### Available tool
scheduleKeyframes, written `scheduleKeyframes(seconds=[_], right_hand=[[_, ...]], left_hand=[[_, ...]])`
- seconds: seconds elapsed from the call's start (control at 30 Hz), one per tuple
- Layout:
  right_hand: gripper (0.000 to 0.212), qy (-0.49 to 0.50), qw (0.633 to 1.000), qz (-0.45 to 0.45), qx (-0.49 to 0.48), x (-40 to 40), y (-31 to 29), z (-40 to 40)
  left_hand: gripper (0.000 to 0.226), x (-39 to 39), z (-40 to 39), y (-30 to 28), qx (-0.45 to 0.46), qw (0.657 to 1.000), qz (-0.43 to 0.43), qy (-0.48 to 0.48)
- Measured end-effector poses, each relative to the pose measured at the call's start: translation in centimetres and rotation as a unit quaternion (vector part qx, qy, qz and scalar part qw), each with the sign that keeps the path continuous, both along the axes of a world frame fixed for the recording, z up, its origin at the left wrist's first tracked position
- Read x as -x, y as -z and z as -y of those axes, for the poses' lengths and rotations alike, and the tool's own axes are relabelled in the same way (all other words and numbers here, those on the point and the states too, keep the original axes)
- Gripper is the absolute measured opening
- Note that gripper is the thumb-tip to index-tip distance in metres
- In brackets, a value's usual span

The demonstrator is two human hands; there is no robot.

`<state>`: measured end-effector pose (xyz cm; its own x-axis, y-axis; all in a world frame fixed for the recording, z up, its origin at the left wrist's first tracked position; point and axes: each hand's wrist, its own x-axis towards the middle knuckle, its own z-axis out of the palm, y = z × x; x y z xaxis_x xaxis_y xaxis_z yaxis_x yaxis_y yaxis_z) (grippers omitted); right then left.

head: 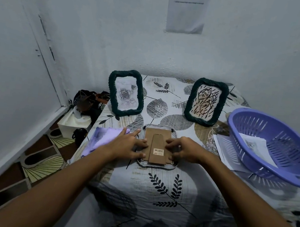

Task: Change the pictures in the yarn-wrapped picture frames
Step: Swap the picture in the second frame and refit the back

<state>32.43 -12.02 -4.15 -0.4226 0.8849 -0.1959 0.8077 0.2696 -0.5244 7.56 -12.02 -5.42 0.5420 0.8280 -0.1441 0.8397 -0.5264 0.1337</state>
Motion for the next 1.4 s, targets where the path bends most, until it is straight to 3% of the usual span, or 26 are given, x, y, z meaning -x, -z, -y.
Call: scheduleKeyframes(seconds=[0.27,0.47,0.63,0.83,1.4], right_hand=[[0.048,0.001,1.0,-0.006,-0.014,0.1,0.0,-0.3],[0.025,0.104,0.981,-0.104,-0.126,-0.5,-0.7,-2.4],[0.021,0.12,0.981,-0.083,-0.127,-0.8,-0.7,-5.9],[0.018,0.058,0.996,-0.016,-0.072,-1.2,0.3,-9.0],[0.02,-0.015,0.999,-0.031,-0.012,-2.0,0.3,-12.6]], left_hand=[[0.052,-0.1,-0.4,-0.2,-0.017,1.0,0.005,0.005],[0.038,0.1,-2.6,-1.3,-0.085,0.986,0.129,-0.061],[0.033,0.3,-7.3,-1.4,-0.071,0.986,0.117,-0.091],[0.028,0.0,-10.4,-0.5,-0.043,0.995,0.079,-0.033],[0.013,1.0,-14.8,-0.7,-0.025,0.983,0.102,0.149]])
